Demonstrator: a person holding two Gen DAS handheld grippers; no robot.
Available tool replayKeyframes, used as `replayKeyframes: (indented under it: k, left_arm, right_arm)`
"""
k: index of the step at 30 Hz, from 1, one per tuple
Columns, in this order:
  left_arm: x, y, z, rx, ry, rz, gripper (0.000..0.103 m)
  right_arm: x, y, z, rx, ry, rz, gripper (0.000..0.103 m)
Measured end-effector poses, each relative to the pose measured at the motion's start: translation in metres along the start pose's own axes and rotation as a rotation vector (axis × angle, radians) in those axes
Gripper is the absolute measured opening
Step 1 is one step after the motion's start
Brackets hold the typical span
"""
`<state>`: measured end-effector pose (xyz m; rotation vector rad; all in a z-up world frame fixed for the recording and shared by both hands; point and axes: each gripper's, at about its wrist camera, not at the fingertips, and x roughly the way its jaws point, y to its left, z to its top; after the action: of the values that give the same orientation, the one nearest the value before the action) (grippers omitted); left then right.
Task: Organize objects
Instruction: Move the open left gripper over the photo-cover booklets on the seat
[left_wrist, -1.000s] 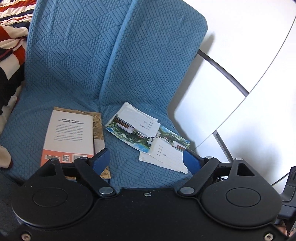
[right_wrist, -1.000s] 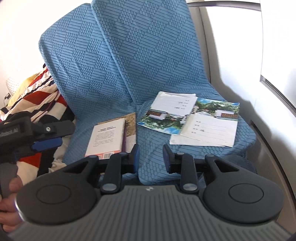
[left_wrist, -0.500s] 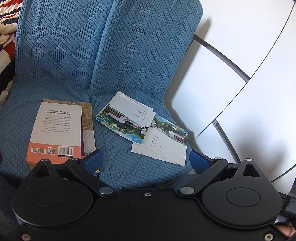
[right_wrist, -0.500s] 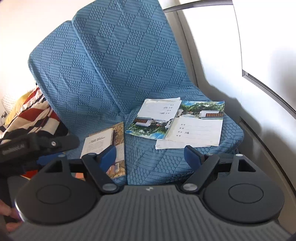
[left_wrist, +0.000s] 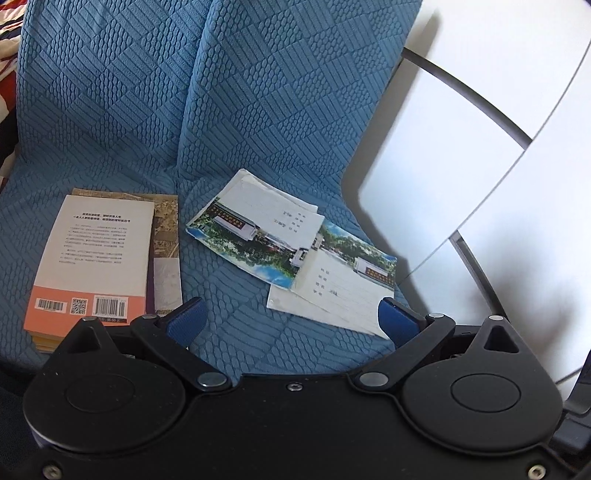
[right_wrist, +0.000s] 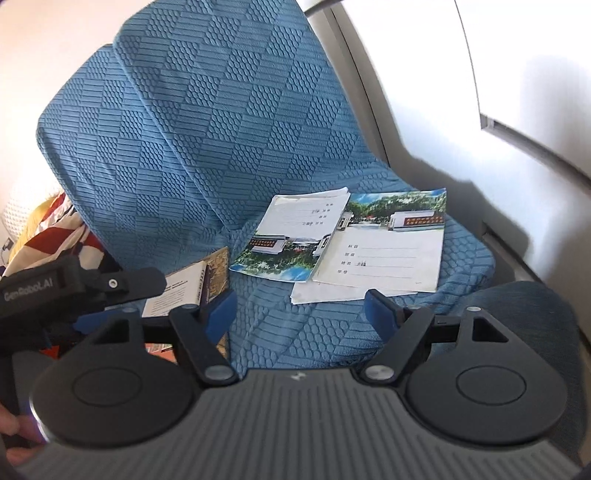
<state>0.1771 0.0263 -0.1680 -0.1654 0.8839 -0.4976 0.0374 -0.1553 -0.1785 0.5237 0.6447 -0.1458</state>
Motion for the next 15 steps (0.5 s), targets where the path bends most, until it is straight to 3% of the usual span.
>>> replayKeyframes:
  k: [5, 13, 15]
  left_arm:
    - [0.031, 0.011, 0.003, -0.014, 0.000, 0.026, 0.095]
    - [0.082, 0.037, 0.010, -0.099, 0.029, 0.008, 0.058]
    - [0.095, 0.046, 0.010, -0.143, 0.047, -0.016, 0.048]
  right_arm:
    - [0.032, -0.012, -0.004, 0.021, 0.012, 0.005, 0.070]
    - [0.091, -0.024, -0.001, 0.089, 0.039, 0.068, 0.057]
    - [0.108, -0.027, 0.002, 0.097, 0.058, 0.069, 0.044]
